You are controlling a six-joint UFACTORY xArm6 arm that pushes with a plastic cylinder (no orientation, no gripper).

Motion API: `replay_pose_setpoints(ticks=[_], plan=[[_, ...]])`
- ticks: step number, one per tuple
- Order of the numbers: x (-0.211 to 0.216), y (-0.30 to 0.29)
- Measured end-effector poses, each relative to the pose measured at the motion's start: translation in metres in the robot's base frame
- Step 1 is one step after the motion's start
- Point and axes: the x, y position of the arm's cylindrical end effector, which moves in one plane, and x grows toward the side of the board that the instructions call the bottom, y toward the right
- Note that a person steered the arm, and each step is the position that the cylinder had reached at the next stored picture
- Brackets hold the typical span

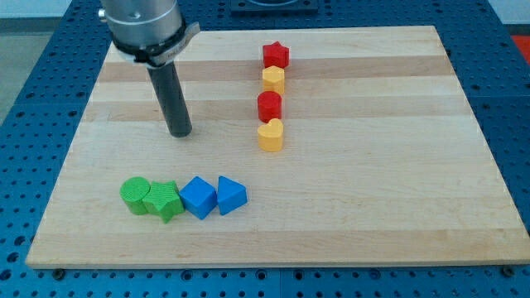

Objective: Separate the green circle from the green star

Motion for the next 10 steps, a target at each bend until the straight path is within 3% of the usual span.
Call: replay_pose_setpoints(ticks=[4, 5, 6, 8, 10], plan=[[0.023, -0.142], [0.058, -0.163], [0.061, -0.164], [0.171, -0.075], [0.183, -0.018]])
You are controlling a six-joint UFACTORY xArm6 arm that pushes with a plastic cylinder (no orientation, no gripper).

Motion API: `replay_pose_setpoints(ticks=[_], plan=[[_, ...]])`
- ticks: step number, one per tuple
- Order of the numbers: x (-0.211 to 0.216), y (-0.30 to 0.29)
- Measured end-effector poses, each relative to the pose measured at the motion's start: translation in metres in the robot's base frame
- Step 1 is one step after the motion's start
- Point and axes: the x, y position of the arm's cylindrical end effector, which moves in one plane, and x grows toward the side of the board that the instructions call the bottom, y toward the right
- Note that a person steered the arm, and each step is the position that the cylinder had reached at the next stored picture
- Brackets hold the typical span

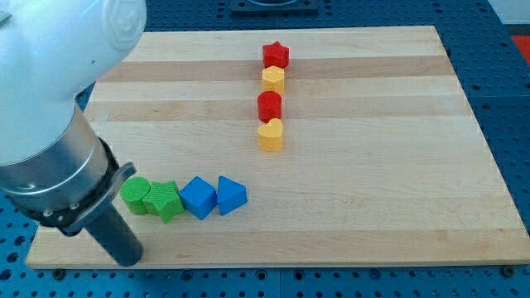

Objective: Separate the green circle from the green star

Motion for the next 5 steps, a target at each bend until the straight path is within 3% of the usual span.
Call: replay_pose_setpoints(ticks=[2, 3, 4, 5], plan=[[-0.046, -0.037], [-0.095, -0.066], [-0.174, -0.074], [-0.177, -0.074]])
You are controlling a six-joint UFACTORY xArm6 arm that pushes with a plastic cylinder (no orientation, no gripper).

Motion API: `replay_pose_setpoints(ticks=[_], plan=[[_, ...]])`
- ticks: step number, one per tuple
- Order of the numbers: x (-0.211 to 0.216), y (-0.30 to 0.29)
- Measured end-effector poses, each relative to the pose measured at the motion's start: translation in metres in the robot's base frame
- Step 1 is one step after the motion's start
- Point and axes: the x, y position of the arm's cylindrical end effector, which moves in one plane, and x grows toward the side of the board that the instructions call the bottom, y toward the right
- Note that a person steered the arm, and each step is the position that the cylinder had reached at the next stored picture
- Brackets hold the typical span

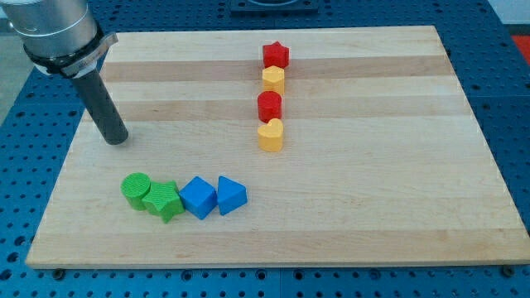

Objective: Separate the green circle from the green star

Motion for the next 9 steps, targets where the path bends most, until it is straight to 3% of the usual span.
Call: replay_pose_setpoints(ticks=[1, 2, 3, 5, 9], plan=[[0.092, 0.0], [0.149, -0.004], [0.176, -0.002], [0.129, 0.007], [0.119, 0.048]])
